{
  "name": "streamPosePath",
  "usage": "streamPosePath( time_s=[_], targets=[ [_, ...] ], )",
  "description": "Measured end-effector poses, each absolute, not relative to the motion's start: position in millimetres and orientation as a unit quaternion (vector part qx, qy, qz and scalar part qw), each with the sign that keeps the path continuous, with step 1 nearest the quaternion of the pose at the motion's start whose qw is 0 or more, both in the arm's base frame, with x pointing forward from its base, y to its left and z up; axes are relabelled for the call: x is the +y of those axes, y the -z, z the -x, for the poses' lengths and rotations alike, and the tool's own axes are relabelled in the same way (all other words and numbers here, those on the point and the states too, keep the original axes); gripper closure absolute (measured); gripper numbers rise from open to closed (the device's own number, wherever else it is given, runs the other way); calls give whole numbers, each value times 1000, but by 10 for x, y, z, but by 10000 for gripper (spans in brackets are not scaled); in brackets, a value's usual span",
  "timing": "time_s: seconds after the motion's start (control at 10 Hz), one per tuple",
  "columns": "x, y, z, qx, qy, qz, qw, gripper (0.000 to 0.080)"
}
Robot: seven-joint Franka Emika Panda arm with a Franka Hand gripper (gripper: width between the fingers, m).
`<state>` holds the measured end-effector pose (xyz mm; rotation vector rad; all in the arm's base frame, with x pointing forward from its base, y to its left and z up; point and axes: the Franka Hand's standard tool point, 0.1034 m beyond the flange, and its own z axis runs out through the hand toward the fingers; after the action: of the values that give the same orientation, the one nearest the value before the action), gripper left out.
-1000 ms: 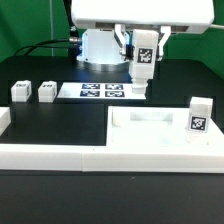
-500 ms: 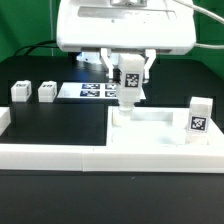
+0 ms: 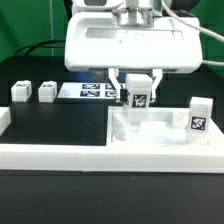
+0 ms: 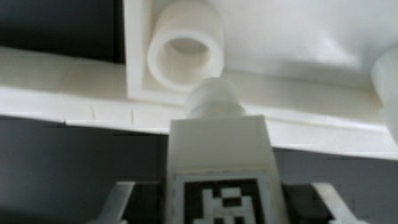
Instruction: Assemble square table
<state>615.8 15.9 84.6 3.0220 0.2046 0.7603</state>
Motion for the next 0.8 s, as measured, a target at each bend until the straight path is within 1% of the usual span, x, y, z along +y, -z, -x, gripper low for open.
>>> streamPosePath(
  time_s=[0.2, 0.8],
  targets=[
    [134, -782, -6131, 65, -247, -967, 12, 512],
    [35, -775, -6123, 61, -248, -967, 16, 512]
  ],
)
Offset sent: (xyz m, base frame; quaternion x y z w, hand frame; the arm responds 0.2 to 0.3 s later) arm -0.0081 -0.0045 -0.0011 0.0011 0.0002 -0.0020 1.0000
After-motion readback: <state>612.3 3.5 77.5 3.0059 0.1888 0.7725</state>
